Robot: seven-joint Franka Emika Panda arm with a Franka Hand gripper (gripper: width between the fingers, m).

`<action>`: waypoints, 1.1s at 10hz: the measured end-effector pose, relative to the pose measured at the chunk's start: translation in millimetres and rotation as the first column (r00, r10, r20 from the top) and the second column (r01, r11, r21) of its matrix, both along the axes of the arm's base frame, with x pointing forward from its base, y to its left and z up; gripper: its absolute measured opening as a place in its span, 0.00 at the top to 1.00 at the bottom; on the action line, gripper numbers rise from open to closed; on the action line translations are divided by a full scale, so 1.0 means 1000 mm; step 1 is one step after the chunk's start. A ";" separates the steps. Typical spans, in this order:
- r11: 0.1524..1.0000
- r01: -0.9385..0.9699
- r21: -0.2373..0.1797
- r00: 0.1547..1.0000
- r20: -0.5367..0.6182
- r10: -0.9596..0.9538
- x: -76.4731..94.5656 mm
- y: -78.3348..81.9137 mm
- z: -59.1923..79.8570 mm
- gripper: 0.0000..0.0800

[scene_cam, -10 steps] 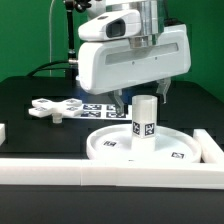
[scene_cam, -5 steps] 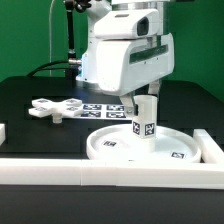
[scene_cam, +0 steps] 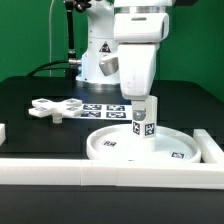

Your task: Assemble round table

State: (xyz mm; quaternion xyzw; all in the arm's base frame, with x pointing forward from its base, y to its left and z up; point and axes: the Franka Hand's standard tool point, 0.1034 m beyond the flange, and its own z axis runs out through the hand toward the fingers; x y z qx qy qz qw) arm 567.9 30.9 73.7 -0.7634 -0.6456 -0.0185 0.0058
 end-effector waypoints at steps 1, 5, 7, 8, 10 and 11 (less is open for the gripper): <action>0.999 -0.034 -0.008 0.999 0.002 0.034 0.001 0.002 0.000 0.19; 0.989 -0.144 -0.034 0.990 0.001 0.144 0.001 0.000 -0.001 0.22; 0.989 -0.144 -0.034 0.990 -0.007 0.144 -0.001 0.000 -0.002 0.49; 0.989 -0.143 -0.034 0.990 -0.007 0.142 -0.001 0.000 -0.002 0.49; 0.993 -0.115 -0.033 0.993 -0.008 0.114 -0.002 0.000 -0.003 0.49; 1.000 0.006 -0.028 1.000 -0.006 -0.007 -0.002 0.001 -0.003 0.49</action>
Offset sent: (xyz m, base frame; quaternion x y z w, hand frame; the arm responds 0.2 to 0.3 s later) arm 0.0000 0.0000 0.0000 0.0000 0.0000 0.0000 1.0000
